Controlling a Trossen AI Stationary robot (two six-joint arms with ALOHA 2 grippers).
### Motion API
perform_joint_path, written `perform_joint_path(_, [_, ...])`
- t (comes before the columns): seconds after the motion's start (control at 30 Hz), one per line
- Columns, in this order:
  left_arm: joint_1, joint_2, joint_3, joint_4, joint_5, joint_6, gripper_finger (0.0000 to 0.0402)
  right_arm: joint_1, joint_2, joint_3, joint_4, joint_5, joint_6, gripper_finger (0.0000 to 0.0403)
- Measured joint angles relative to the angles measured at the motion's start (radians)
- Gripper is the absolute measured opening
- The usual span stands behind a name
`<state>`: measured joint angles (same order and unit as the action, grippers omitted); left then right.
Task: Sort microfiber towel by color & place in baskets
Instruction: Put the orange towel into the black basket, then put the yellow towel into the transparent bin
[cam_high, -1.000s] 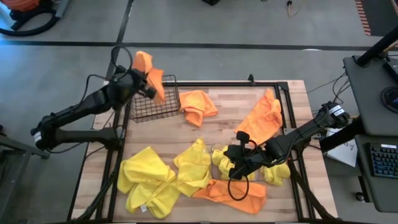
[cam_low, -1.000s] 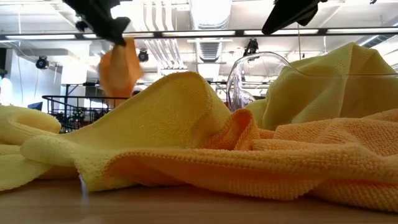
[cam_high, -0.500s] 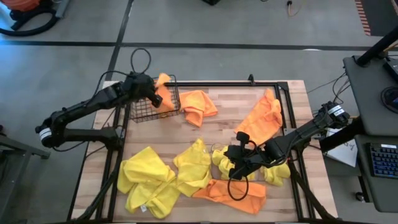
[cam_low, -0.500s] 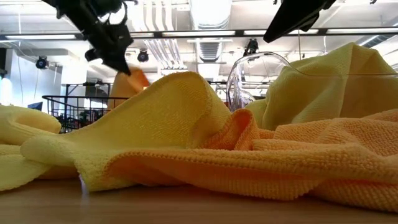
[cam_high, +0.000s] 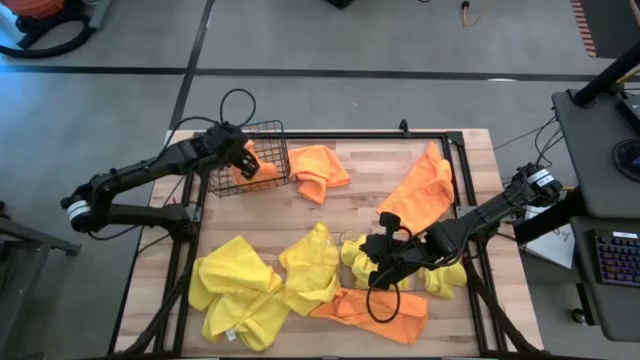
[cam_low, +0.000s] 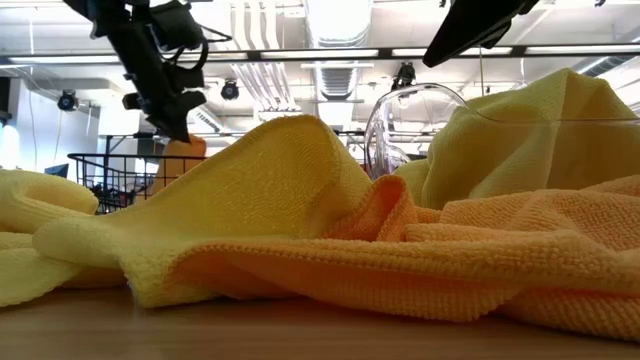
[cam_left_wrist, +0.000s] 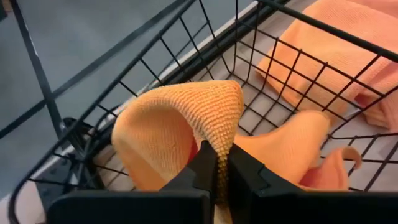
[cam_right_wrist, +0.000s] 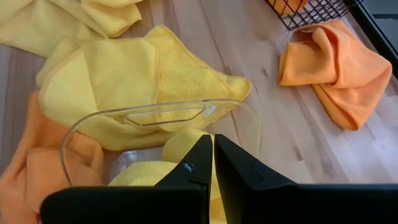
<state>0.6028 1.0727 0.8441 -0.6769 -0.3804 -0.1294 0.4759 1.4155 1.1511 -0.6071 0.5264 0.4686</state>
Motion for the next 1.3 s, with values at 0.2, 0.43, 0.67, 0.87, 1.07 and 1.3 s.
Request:
perform_joint_path(0.2, [-0.015,-0.001,-0.009,-0.008,0.004,-0.018,0.0027,0.000,0.000,0.000,0.007,-0.001,-0.001,0.0013])
perform_joint_path(0.43, [-0.020,-0.002,-0.009,-0.048,0.007,-0.015,0.0087,0.000,0.000,0.000,0.007,-0.001,-0.001,0.0013])
perform_joint_path(0.67, [-0.024,-0.002,-0.004,-0.076,0.009,-0.006,0.0198,-0.008,0.000,0.005,0.011,-0.003,0.038,0.0013])
perform_joint_path(0.87, [-0.024,-0.006,0.046,-0.164,0.011,0.008,0.0265,-0.028,-0.002,0.074,-0.043,-0.010,0.094,0.0013])
perform_joint_path(1.07, [-0.095,-0.064,0.069,-0.095,0.058,-0.003,0.0280,-0.092,-0.002,0.183,-0.238,-0.010,0.224,0.0013])
perform_joint_path(1.3, [-0.336,-0.183,0.034,0.084,0.079,-0.034,0.0266,-0.243,-0.002,0.230,-0.431,-0.072,0.268,0.0013])
